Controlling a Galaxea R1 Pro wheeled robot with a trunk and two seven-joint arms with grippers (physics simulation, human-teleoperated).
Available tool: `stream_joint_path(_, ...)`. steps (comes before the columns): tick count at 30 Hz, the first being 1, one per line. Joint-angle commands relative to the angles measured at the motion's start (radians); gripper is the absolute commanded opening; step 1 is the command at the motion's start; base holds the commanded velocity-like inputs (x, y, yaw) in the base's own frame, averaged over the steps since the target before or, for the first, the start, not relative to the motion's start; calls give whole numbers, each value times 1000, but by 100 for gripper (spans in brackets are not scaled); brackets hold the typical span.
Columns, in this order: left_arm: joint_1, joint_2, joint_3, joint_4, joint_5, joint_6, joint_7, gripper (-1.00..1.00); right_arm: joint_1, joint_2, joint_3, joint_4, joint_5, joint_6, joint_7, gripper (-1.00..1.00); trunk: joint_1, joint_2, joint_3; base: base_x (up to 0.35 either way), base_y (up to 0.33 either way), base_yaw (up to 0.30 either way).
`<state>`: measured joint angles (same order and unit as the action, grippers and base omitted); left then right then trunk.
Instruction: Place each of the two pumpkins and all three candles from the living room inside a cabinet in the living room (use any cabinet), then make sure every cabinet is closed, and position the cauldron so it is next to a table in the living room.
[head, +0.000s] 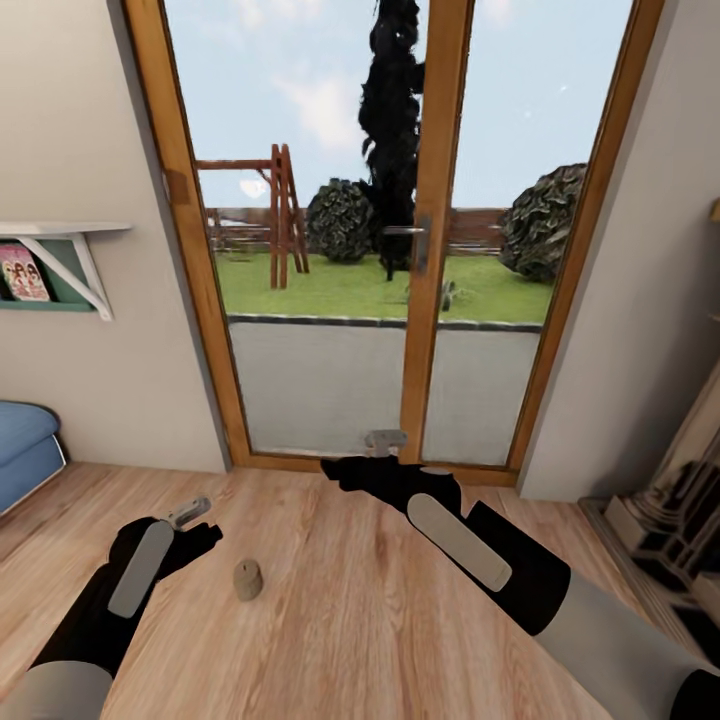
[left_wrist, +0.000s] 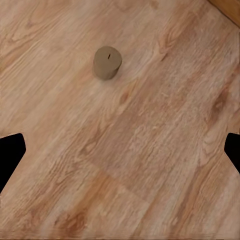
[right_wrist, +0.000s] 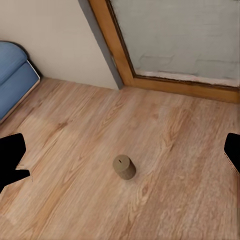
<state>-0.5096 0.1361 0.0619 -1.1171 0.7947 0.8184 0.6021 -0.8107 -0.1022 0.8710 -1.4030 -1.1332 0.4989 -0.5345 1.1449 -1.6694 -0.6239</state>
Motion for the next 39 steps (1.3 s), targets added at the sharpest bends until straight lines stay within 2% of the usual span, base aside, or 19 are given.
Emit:
stream_joint_path(1,-2,3,0,24,10,1,10,100,-1,-1,2,-1,-8,0,-9,100,0,-1,-1,305,-142,0)
stream_joint_path(5,-5,31,0,94,12,1,8,100,-1,-1,2,0,-8,0,-8,100,0,-1,-1,314,-83,0)
stream_joint_path(9,-6,42,-1,111,13,1,7,100,-1,-1,2,4,-7,0,-8,100,0,-1,-1,324,-16,0)
stream_joint_path(28,-6,46,-1,114,13,-2,7,100,-1,1,3,15,1,-3,-6,100,0,-1,-1,333,-1,1)
stream_joint_path(39,-6,48,0,113,14,-2,7,100,-1,5,4,16,8,-3,-7,100,0,-1,5,293,-11,127)
